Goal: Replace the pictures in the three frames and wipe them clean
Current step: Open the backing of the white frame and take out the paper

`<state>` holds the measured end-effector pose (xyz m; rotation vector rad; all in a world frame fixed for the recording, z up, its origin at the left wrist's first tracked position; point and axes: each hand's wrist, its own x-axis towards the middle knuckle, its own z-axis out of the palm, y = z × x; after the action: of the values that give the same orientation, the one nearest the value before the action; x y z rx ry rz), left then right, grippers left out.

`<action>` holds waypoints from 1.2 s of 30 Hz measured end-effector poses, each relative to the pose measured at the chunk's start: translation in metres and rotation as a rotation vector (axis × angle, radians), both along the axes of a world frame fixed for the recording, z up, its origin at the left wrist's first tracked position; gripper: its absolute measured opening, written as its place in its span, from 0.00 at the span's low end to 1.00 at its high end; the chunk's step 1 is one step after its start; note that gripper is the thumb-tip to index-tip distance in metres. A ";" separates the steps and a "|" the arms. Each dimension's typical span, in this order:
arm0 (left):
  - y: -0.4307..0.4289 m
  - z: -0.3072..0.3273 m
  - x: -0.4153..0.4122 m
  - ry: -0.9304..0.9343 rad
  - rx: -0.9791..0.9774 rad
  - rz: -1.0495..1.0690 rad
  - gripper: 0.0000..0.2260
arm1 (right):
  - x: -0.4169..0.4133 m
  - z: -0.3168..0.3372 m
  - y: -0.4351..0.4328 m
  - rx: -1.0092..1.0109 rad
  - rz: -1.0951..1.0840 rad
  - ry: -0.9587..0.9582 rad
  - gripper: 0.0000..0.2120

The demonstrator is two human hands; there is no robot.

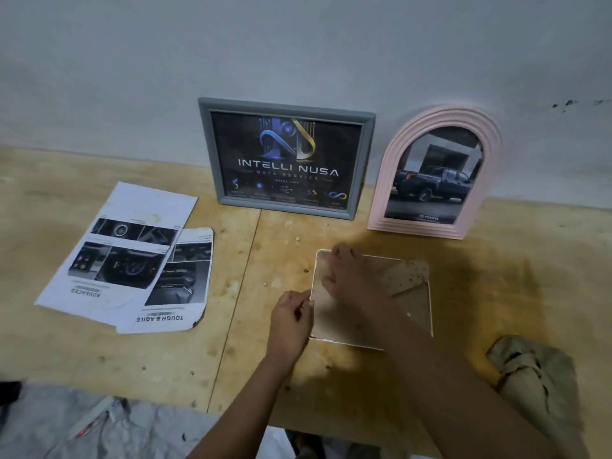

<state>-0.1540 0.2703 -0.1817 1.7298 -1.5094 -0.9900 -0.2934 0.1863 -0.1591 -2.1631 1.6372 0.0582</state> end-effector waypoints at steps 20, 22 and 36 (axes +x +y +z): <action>-0.001 -0.005 -0.011 0.092 0.093 0.281 0.09 | 0.016 0.022 -0.037 0.155 0.212 0.218 0.39; 0.000 -0.006 -0.012 0.114 0.092 0.290 0.09 | 0.017 0.022 -0.039 0.178 0.214 0.212 0.36; 0.005 -0.007 -0.006 0.085 0.092 0.205 0.08 | 0.022 0.037 -0.035 0.212 0.273 0.252 0.23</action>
<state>-0.1601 0.2754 -0.1886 1.8401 -1.2225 -1.0252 -0.2713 0.1516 -0.1221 -2.2656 1.3744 0.5799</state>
